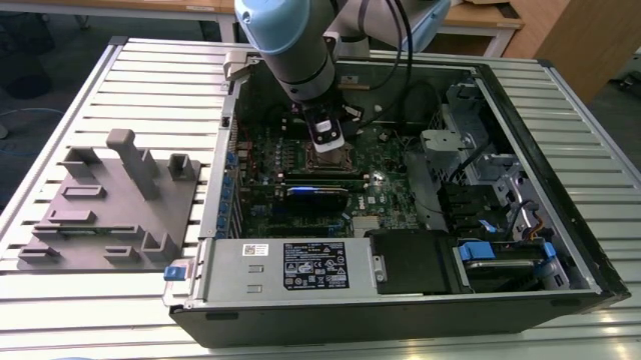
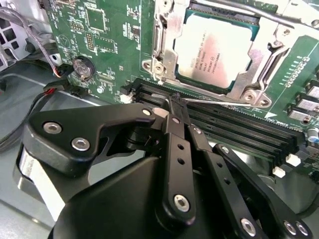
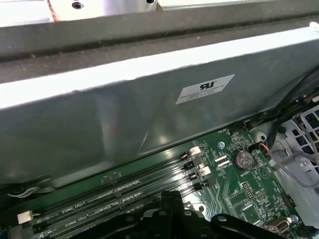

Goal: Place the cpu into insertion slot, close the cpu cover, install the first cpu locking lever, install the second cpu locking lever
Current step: 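Install the first cpu locking lever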

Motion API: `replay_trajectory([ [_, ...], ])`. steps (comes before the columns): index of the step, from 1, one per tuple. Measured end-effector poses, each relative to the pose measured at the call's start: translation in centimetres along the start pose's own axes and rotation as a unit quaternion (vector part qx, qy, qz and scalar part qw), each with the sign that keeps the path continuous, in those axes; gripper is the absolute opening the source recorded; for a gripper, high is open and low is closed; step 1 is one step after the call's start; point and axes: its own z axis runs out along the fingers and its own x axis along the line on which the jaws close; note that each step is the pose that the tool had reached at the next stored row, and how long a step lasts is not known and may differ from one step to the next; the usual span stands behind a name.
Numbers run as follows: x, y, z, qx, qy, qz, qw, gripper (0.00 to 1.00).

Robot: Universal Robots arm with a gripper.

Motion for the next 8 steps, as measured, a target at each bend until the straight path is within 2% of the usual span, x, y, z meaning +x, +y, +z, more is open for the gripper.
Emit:
replay_trajectory([
  [4,-0.13,-0.10,0.04,0.0006,-0.0018,-0.001,1.00000,0.10],
  [8,-0.07,-0.13,0.02,0.0006,-0.0019,-0.001,1.00000,0.10],
])
